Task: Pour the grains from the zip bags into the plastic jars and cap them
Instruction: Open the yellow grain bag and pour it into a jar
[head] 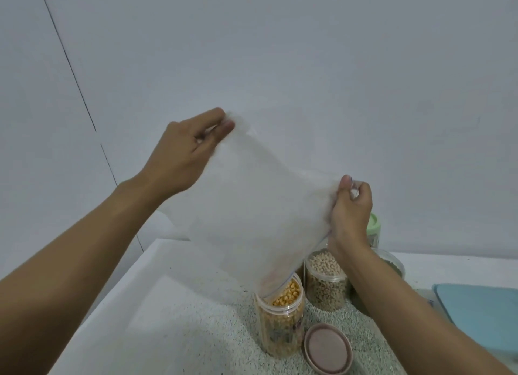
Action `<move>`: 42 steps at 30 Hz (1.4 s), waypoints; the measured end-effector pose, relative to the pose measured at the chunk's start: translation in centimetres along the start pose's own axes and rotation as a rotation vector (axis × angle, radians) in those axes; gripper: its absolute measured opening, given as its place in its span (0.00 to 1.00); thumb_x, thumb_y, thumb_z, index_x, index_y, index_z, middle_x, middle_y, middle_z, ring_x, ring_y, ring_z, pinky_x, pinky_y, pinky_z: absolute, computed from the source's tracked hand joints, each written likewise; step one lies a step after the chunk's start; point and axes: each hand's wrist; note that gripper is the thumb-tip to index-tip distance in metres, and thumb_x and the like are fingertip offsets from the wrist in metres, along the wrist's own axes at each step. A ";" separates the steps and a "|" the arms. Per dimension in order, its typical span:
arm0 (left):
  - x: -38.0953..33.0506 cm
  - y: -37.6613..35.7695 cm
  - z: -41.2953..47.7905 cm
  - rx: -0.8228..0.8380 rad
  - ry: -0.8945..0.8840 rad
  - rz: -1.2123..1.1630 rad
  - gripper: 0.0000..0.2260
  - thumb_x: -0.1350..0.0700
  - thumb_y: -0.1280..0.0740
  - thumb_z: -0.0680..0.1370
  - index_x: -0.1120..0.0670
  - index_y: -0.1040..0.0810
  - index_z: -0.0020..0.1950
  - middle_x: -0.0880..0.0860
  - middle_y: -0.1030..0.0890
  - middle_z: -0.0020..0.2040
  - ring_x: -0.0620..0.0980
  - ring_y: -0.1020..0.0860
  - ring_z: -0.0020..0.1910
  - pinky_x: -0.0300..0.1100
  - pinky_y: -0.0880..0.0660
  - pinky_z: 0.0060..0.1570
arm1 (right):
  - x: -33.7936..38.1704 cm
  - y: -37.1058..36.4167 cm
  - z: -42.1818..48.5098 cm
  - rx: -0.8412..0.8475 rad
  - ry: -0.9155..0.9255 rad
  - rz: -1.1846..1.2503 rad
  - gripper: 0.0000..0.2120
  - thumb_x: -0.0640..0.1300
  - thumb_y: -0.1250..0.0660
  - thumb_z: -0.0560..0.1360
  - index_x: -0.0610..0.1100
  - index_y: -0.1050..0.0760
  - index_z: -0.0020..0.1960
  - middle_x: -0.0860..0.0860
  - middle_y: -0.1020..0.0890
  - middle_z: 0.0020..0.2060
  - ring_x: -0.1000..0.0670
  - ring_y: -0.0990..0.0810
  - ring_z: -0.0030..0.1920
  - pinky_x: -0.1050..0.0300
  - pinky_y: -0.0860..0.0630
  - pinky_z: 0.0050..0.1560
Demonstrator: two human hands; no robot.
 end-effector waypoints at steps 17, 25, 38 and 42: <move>0.6 -1.1 0.3 -0.005 0.062 -0.081 0.17 0.41 0.40 0.83 0.53 0.29 0.44 0.47 0.30 0.32 0.43 0.33 0.29 0.34 0.36 0.31 | -1.1 0.8 -0.4 0.023 0.000 0.038 0.12 0.53 0.41 0.84 0.49 0.34 0.45 0.54 0.28 0.34 0.55 0.31 0.32 0.63 0.33 0.31; 2.6 -2.1 -0.8 0.002 0.079 -0.033 0.17 0.43 0.41 0.84 0.51 0.32 0.40 0.51 0.31 0.33 0.45 0.34 0.31 0.37 0.37 0.33 | -1.7 0.9 0.3 0.052 -0.035 -0.017 0.12 0.54 0.39 0.84 0.49 0.33 0.45 0.48 0.24 0.39 0.48 0.27 0.38 0.55 0.30 0.39; 12.9 -6.2 -13.1 0.139 0.723 -0.209 0.30 0.25 0.45 0.77 0.49 0.19 0.49 0.50 0.15 0.45 0.53 0.16 0.46 0.51 0.22 0.51 | 5.1 -2.2 1.0 0.758 -0.054 -0.104 0.09 0.41 0.28 0.78 0.45 0.22 0.57 0.47 0.23 0.41 0.50 0.25 0.40 0.56 0.27 0.39; 13.9 -7.1 -15.6 0.174 0.783 -0.206 0.33 0.23 0.46 0.75 0.54 0.24 0.47 0.52 0.21 0.37 0.49 0.24 0.35 0.46 0.30 0.41 | 3.1 -3.7 0.2 0.781 -0.109 -0.103 0.10 0.36 0.31 0.79 0.45 0.21 0.59 0.49 0.22 0.39 0.50 0.26 0.39 0.57 0.27 0.40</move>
Point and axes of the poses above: each hand's wrist, its own z-axis towards the middle knuckle, its own y-axis out of the back of the hand, x = y × z
